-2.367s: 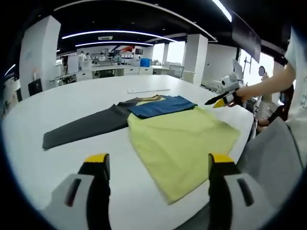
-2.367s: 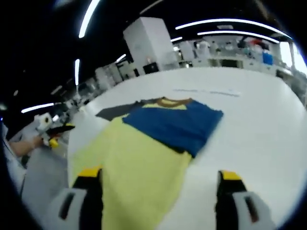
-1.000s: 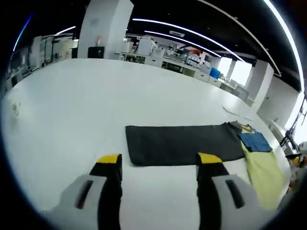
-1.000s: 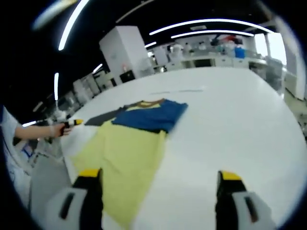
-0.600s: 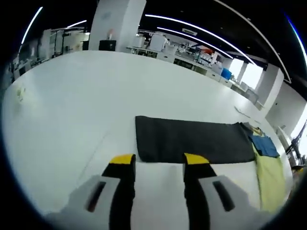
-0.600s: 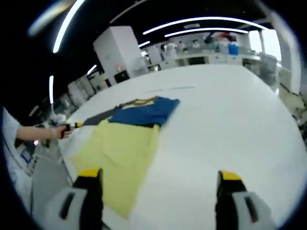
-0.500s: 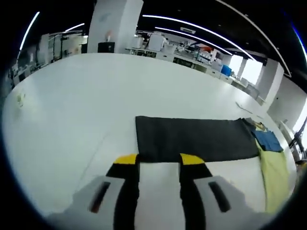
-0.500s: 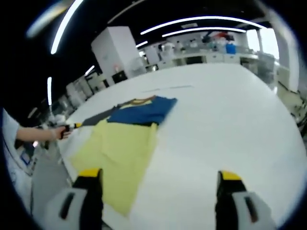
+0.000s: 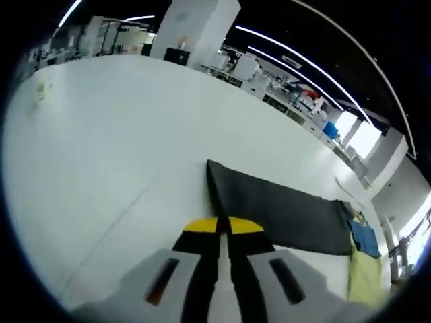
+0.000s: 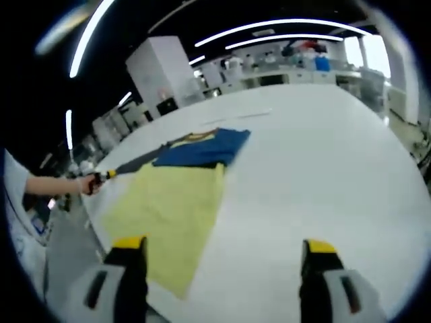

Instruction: Fold the garment on the visible template until the final outline fits inside the template.

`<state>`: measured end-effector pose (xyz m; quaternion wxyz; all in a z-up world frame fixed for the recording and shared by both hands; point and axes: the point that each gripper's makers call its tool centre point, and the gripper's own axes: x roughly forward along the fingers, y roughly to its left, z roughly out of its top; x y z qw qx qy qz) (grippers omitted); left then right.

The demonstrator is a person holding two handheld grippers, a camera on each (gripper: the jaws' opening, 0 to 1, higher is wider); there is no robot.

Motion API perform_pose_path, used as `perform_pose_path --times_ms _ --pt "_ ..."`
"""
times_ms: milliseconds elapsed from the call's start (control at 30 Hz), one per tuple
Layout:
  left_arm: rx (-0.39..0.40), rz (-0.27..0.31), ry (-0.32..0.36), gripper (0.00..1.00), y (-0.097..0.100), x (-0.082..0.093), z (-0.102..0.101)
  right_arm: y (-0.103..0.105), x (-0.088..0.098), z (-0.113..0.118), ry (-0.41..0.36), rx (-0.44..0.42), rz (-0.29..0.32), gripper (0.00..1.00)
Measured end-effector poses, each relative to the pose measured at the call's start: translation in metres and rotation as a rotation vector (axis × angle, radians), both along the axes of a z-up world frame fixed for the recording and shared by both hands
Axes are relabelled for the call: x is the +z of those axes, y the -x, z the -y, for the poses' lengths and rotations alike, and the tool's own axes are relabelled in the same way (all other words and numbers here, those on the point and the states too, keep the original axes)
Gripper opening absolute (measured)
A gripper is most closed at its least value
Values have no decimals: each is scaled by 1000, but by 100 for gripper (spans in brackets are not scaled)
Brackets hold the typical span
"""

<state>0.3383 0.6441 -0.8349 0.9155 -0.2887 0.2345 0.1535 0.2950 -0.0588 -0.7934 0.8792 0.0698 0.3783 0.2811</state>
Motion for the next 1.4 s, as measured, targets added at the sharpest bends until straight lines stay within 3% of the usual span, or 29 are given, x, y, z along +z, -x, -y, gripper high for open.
perform_pose_path --times_ms 167,233,333,433,600,733,833,1033,1100,1400 --pt "-23 83 33 0 -10 14 5 -2 2 -5 3 20 11 95" --pt "-10 144 56 0 -15 28 5 -3 2 -6 0 24 11 95" --pt "-67 258 86 0 -26 60 22 -5 2 -9 -15 27 16 95" --pt "-133 300 106 0 -31 77 39 -8 3 -14 -33 30 28 95" --pt "-274 325 90 0 -42 106 92 -12 1 -20 -55 44 38 95" --pt "-321 350 116 0 -55 118 119 -16 3 -24 -69 61 52 94" --pt "-361 354 119 0 -61 127 151 -18 4 -26 -65 77 67 94" --pt "-399 365 174 0 -77 130 190 -22 7 -29 -96 71 89 94" --pt "-422 373 191 0 -80 134 215 -22 5 -30 -98 73 90 94" --pt "-522 365 234 0 -103 137 289 -25 2 -28 -133 47 102 93"
